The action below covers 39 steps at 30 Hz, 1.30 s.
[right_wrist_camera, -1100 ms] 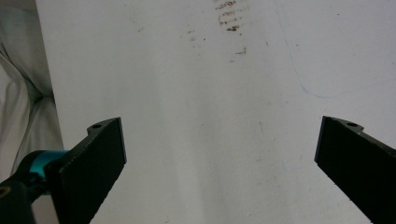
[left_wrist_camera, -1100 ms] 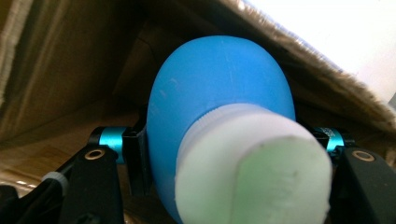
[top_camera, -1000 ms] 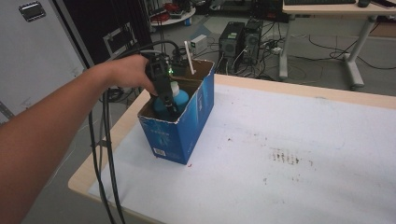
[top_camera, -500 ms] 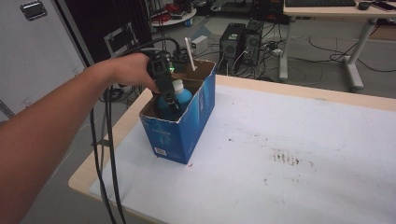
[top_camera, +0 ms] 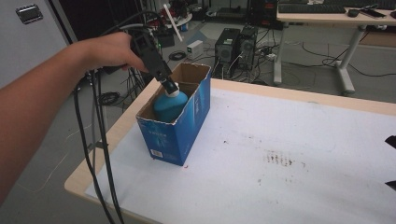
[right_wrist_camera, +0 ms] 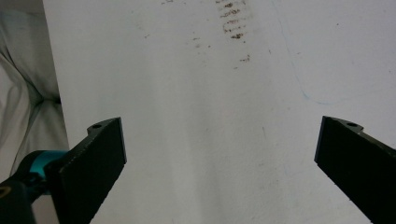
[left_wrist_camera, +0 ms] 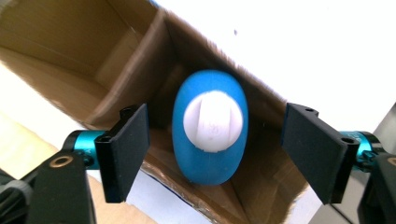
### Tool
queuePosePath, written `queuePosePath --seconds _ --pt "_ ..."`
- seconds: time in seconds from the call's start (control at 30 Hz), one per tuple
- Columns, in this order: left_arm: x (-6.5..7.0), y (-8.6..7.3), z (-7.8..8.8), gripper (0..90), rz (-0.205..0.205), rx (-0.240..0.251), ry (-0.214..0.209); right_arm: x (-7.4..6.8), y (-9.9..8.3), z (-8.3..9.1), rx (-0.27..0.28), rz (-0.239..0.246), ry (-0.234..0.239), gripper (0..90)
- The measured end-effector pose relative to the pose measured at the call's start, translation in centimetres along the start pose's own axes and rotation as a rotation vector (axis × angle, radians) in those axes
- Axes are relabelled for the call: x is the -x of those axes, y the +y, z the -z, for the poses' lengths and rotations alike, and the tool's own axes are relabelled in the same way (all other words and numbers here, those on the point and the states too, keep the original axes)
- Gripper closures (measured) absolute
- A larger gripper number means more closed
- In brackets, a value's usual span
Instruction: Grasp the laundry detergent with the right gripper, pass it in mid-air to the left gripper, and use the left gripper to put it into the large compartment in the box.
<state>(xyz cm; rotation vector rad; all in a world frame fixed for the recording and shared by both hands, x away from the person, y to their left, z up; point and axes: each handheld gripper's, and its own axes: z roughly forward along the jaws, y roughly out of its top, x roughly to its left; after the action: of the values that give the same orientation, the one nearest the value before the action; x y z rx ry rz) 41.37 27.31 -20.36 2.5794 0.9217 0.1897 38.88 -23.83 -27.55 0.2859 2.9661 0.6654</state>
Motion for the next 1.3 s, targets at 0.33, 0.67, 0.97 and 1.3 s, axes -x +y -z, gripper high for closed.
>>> queuePosePath --seconds 0.33,0.67,0.97,1.3 --pt "2.8 3.6 1.6 17.9 -0.036 0.052 -0.025 -0.7 -0.3 0.7 0.007 0.001 -0.013 1.3" --pt "5.0 6.8 0.1 17.9 -0.146 0.018 -0.095 -1.1 -0.9 1.1 0.024 -0.001 -0.019 1.4" --pt "7.6 9.2 -1.8 14.0 -0.294 0.013 -0.192 -1.1 -1.3 1.2 0.033 -0.008 -0.025 1.4" --pt "9.9 11.7 -4.5 1.6 -0.371 -0.050 -0.123 -1.2 -1.3 1.2 0.033 -0.014 -0.025 1.4"
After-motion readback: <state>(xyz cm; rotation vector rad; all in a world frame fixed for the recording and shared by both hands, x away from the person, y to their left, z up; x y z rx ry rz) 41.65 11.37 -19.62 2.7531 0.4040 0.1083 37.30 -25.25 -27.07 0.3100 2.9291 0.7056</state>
